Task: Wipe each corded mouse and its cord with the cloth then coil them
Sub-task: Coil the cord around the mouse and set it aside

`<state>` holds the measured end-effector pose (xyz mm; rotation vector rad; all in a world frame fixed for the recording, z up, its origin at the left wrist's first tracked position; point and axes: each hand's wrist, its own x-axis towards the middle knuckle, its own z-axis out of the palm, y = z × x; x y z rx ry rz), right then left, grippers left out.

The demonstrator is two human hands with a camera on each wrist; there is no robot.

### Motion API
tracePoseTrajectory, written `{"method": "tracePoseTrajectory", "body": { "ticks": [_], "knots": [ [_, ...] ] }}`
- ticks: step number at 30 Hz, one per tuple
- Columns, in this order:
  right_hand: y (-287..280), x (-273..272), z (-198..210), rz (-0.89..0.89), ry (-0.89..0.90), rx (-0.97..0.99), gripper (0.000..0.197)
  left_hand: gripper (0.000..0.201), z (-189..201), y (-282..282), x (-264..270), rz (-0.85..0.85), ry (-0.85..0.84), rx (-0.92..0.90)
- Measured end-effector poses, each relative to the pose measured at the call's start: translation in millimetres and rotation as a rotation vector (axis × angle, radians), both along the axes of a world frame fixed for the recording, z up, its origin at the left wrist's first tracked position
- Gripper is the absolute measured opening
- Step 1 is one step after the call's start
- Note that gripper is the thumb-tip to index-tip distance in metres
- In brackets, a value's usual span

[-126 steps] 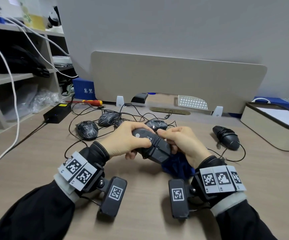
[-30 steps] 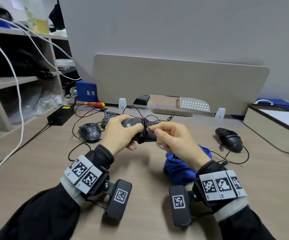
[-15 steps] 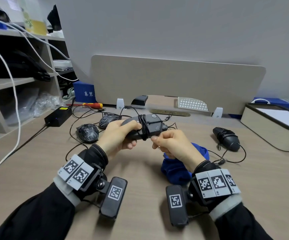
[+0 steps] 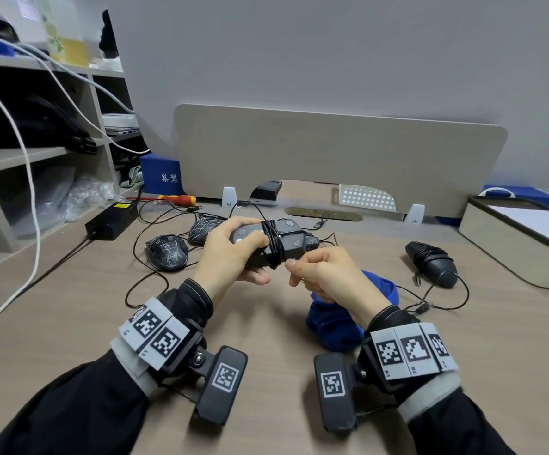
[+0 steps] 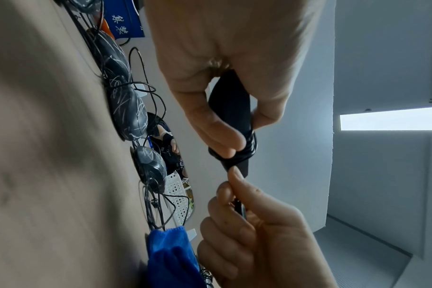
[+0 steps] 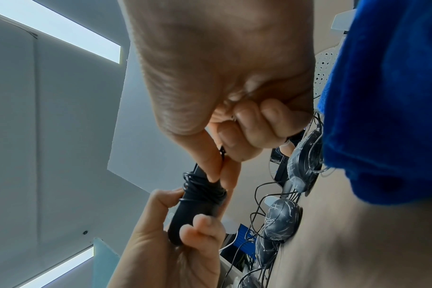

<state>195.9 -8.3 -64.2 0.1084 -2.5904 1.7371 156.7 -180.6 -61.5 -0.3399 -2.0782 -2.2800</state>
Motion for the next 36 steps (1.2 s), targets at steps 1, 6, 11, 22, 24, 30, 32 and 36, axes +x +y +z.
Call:
{"method": "tracePoseTrajectory", "body": {
  "ticks": [1,6,11,22,24,30,32,36],
  "knots": [
    [-0.4,0.2,0.4,0.003,-0.001,-0.008,0.035,0.017,0.1,0.0,-0.5,0.005,-0.02,0.018],
    [-1.7,0.3,0.9,-0.047,0.0,-0.12,0.028,0.025,-0.2,-2.3,-3.0,-0.012,-0.068,0.099],
    [4.7,-3.5,-1.3,-0.217,0.015,-0.344,0.008,0.046,-0.6,-0.3,-0.1,-0.081,-0.018,0.036],
    [11.0,-0.1,10.0,0.006,0.119,-1.001,0.018,0.026,-1.5,-2.1,1.7,-0.078,0.008,0.024],
    [11.7,-0.9,8.8,0.03,0.101,-1.053,0.016,0.026,-1.6,-1.3,3.4,-0.115,0.046,0.012],
    [10.7,-2.1,10.2,-0.062,0.072,-0.848,0.017,0.032,-6.0,-2.2,4.1,-0.191,0.241,-0.108],
    [7.1,-4.2,7.4,-0.108,0.037,-0.645,0.018,0.036,-6.7,-2.6,3.5,-0.19,0.334,-0.19],
    [1.8,-3.5,2.8,-0.115,-0.032,-0.513,0.022,0.041,-9.0,-3.8,0.4,-0.15,0.512,-0.398]
  ]
}}
